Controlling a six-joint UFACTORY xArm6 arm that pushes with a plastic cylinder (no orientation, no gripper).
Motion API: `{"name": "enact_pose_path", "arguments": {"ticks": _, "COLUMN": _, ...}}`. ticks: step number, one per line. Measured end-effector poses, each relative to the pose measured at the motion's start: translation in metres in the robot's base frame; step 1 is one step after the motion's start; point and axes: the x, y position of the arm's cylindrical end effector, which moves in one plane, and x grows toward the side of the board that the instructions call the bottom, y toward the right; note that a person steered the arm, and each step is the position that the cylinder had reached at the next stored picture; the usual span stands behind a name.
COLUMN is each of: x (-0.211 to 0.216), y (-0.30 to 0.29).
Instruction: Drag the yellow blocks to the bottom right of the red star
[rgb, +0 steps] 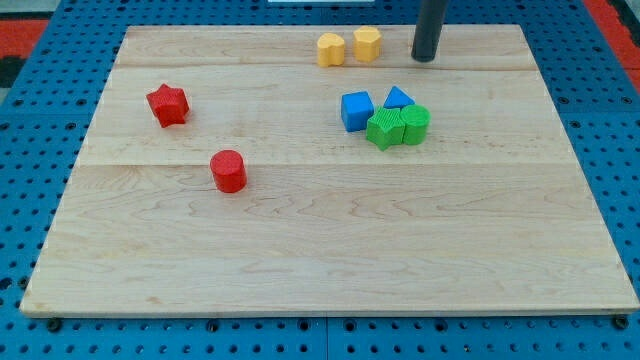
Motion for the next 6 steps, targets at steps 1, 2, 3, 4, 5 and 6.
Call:
{"name": "enact_pose_path", "arguments": {"ticks": 1, "x": -0.029, "y": -0.055}}
{"name": "enact_pose_path", "arguments": {"ticks": 2, "x": -0.003, "y": -0.155}}
{"name": "enact_pose_path", "arguments": {"ticks": 3, "x": 0.029, "y": -0.230}}
{"name": "enact_pose_path", "arguments": {"ticks": 4, "x": 0.065, "y": -0.238}}
{"name": "enact_pose_path", "arguments": {"ticks": 5, "x": 0.103, "y": -0.265}}
{"name": "enact_pose_path", "arguments": {"ticks": 6, "x": 0.077, "y": -0.277}}
